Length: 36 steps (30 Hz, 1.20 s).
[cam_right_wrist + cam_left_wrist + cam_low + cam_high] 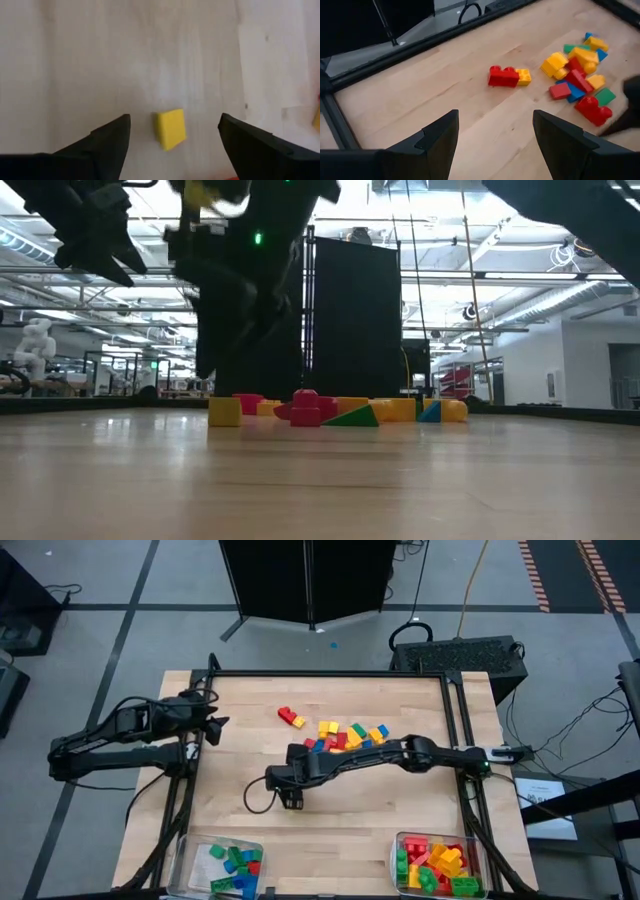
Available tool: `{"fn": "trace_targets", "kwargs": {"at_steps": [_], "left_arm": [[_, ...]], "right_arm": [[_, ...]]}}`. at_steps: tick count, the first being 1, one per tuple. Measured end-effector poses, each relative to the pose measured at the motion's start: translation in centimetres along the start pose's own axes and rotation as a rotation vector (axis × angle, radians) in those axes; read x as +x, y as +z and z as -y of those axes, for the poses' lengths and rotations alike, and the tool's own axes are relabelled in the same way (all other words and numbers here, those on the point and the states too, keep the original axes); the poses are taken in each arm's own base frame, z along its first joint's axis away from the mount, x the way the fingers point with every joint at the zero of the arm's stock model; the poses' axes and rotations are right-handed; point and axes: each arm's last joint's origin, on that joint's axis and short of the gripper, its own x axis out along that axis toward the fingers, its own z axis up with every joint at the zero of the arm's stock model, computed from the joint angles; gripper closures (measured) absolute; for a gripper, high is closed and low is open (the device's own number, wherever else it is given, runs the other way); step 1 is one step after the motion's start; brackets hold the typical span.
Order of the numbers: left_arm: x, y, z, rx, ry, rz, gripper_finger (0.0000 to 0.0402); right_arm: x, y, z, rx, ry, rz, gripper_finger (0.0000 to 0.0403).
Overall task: Sort blocks by size
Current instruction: Put the yellow triangular block into the left transparent bin
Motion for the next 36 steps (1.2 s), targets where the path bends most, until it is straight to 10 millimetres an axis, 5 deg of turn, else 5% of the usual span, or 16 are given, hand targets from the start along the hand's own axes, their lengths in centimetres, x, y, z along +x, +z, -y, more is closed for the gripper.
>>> {"fn": "trace_targets", "kwargs": {"at_steps": [9,20,24,31,36], "left_arm": [[0.1,-0.1,0.0,0.005,0.016,-0.008,0.0146],[0.1,-0.1,-0.1,0.003,0.025,-0.008,0.0146],[0.1,-0.1,-0.1,-0.017,0.025,-0.007,0.0146],[0.1,-0.1,-0.1,-0.018,0.025,-0.008,0.0146],[0.1,-0.1,-0.1,-0.011,0.025,-0.008,0.0146]], "right_arm": [[4.4,-1.1,1.2,0.036,0.026,-0.093,0.0157],[5.5,-1.3,2.0,0.091,0.076,-0.121,0.0368],[5.3,-1.3,2.0,0.099,0.073,-0.120,0.0372],[1.2,-0.5,1.2,0.072,0.118,-0.122,0.0398],[-6.3,1.2,1.0,0.094,0.199,0.025,0.0397]]}}
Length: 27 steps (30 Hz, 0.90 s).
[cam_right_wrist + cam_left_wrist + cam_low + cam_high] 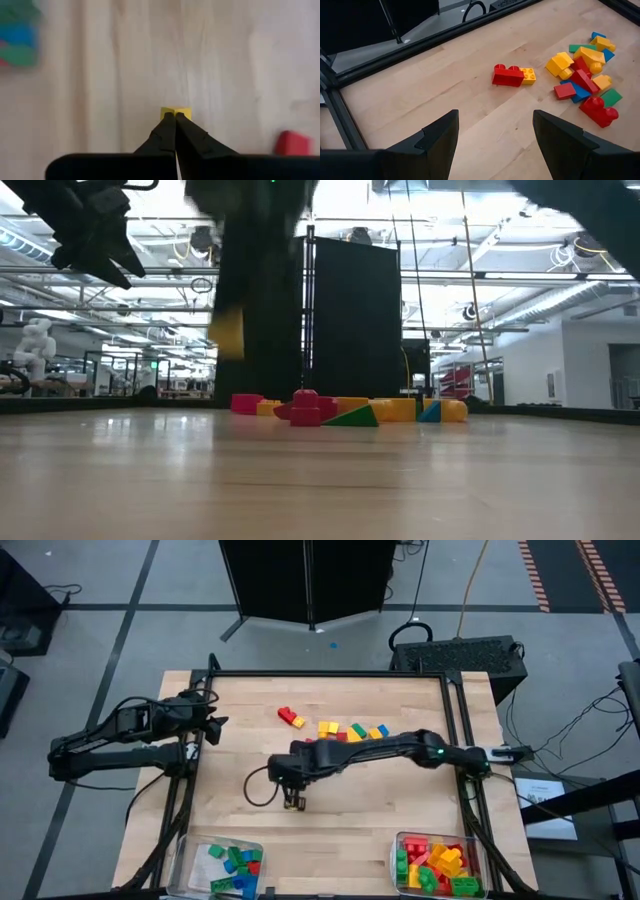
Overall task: Sort blocks by size
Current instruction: Put the yellow triangular block into the left transparent bin
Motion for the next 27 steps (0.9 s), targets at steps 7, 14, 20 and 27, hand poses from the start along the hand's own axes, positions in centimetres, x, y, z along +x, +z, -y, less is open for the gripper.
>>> {"fn": "trace_targets", "kwargs": {"at_steps": [7,14,20,27], "left_arm": [[0.0,0.0,0.0,0.001,-0.001,-0.001,0.0146],[0.0,0.0,0.0,0.000,-0.001,0.000,0.0146],[0.0,0.0,0.0,0.001,0.000,0.000,0.0146],[0.0,0.0,0.0,0.001,-0.001,0.000,0.0146]], "right_arm": [[-6.8,2.4,-3.2,0.007,0.163,0.341,0.0399],[-8.7,3.9,-7.5,-0.053,0.426,0.613,0.0401],[-7.9,3.9,-10.6,-0.076,0.648,0.678,0.0402],[-5.1,3.6,-13.1,-0.046,0.793,0.679,0.0402]]}}
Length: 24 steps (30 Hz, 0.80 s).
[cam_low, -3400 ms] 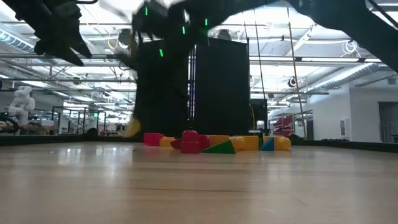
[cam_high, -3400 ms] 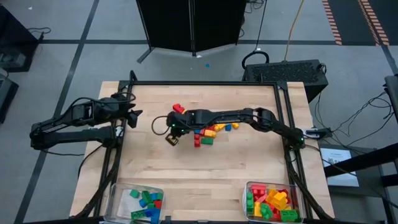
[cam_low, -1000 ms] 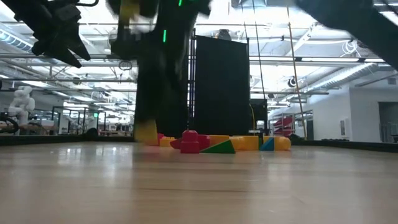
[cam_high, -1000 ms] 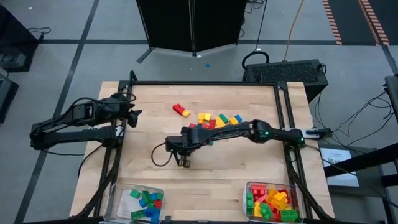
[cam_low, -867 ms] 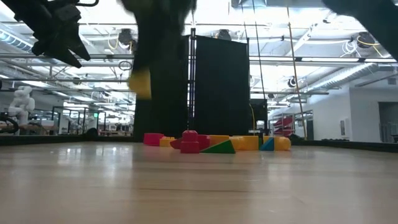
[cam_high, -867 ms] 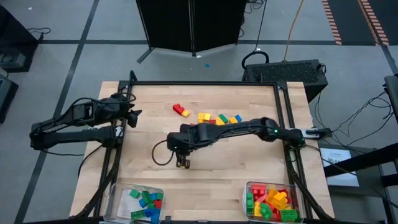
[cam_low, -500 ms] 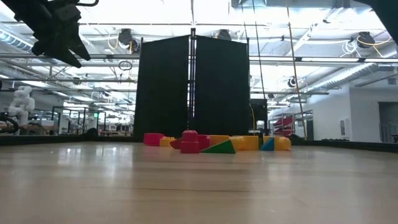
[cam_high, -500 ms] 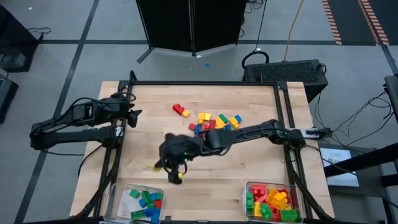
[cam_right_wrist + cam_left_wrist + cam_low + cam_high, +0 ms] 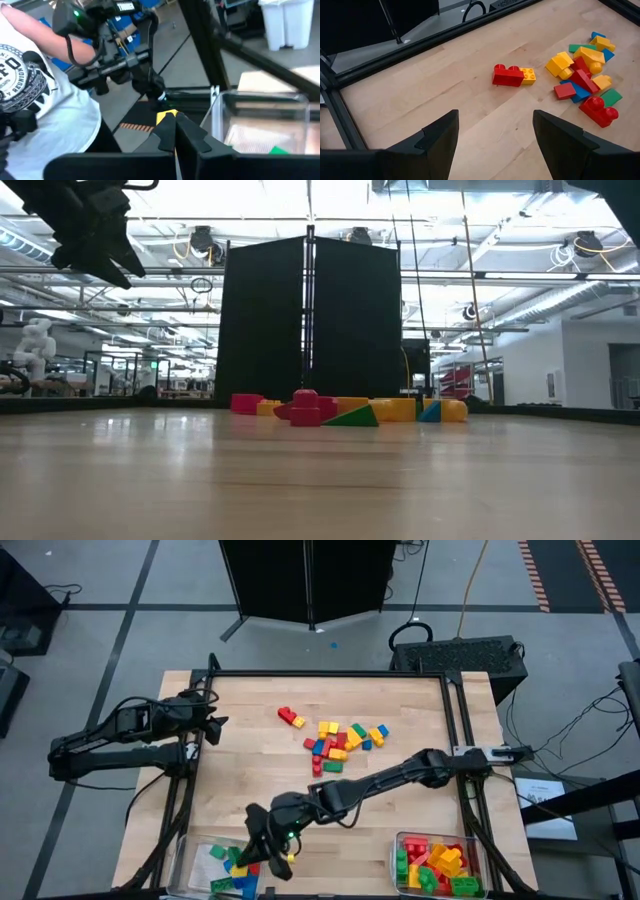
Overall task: Sort blocks by size
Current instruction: Put the yellow triangular block into the left transparent bin, then put the red game piece into the right transparent bin
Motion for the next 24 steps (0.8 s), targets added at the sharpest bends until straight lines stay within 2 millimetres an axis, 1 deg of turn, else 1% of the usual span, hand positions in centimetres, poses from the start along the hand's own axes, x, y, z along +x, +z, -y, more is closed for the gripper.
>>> {"fn": "trace_targets", "kwargs": {"at_steps": [2,6,9,12,16,18,20,24], "left_arm": [[0.0,0.0,0.0,0.000,0.000,-0.001,0.0146],[0.0,0.0,0.0,0.001,-0.001,0.000,0.0146],[0.0,0.0,0.0,0.001,-0.001,-0.001,0.0146],[0.0,0.0,0.0,0.000,-0.001,0.000,0.0146],[0.0,0.0,0.0,0.000,-0.001,-0.001,0.0146],[0.0,0.0,0.0,0.000,-0.001,-0.001,0.0146],[0.0,0.0,0.0,0.000,-0.001,-0.001,0.0146],[0.0,0.0,0.0,0.001,-0.001,-0.001,0.0146]], "right_arm": [[0.6,-0.8,0.0,0.028,0.005,-0.015,0.0402],[1.9,-2.3,0.2,0.099,0.081,-0.029,0.0403],[3.0,-3.8,0.9,0.132,0.086,-0.044,0.0403],[3.9,-5.3,2.2,0.164,0.070,-0.064,0.0403],[4.9,-7.2,5.0,0.235,0.039,-0.057,0.0403],[5.1,-7.9,6.1,0.251,0.019,-0.064,0.0403],[5.1,-8.0,6.7,0.254,0.001,-0.058,0.0403],[4.9,-7.8,7.0,0.238,-0.011,-0.058,0.0403]]}}
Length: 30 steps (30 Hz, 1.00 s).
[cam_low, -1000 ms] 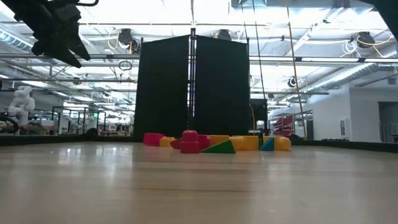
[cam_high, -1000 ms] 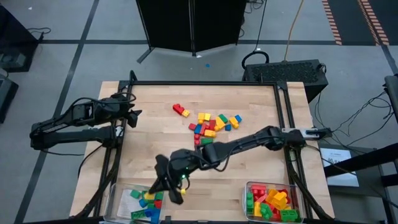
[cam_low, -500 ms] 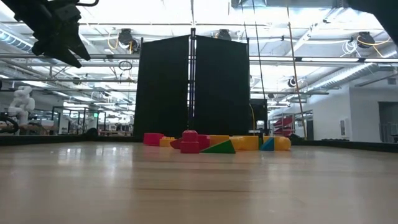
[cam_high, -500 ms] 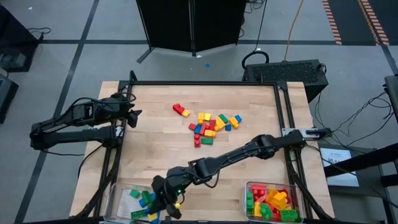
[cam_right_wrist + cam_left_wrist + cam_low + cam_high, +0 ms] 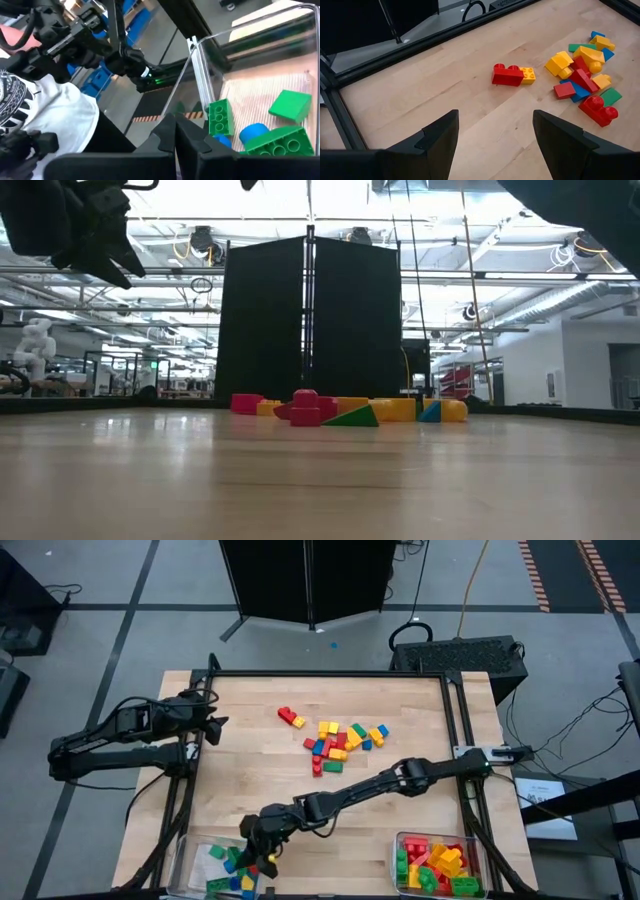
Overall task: Sort blocks by size
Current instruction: Put the red game piece into the right transparent bin
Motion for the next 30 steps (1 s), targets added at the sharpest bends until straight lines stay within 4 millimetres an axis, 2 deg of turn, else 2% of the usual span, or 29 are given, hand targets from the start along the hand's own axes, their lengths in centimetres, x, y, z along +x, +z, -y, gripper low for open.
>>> {"fn": "trace_targets", "kwargs": {"at_steps": [2,4,8,11,14,17,19,21,25,30], "left_arm": [[0.0,0.0,0.0,0.000,0.000,0.000,0.0146],[0.0,0.0,0.0,0.000,0.000,0.000,0.0146],[0.0,0.0,0.0,0.002,0.002,-0.003,0.0146],[0.0,-0.2,-0.1,0.008,0.010,-0.017,0.0146],[0.0,-0.3,-0.2,0.022,0.016,-0.028,0.0146],[0.0,-0.4,-0.2,0.034,0.020,-0.037,0.0146],[0.0,-0.4,-0.2,0.034,0.020,-0.037,0.0146],[0.0,-0.4,-0.2,0.034,0.020,-0.037,0.0146],[0.0,-0.4,-0.2,0.034,0.020,-0.035,0.0146],[0.0,-0.4,-0.2,0.034,0.023,-0.033,0.0146]], "right_arm": [[-0.4,0.6,-0.2,-0.001,-0.006,0.001,0.0398],[-1.2,1.9,-0.4,-0.026,-0.006,0.026,0.0384],[-4.9,5.3,-1.5,-0.067,-0.158,-0.019,0.0333],[-8.4,6.4,-1.7,-0.082,-0.418,-0.131,0.0282],[-12.4,6.5,-1.5,-0.048,-0.765,-0.254,0.0233],[-16.2,6.7,-1.0,0.099,-1.101,-0.267,0.0199],[-17.7,6.6,-0.4,0.233,-1.263,-0.216,0.0188],[-18.2,6.4,0.4,0.312,-1.328,-0.187,0.0184],[-17.7,6.2,1.9,0.401,-1.318,-0.112,0.0184],[-17.8,4.2,4.9,0.504,-1.403,-0.108,0.0184]]}}
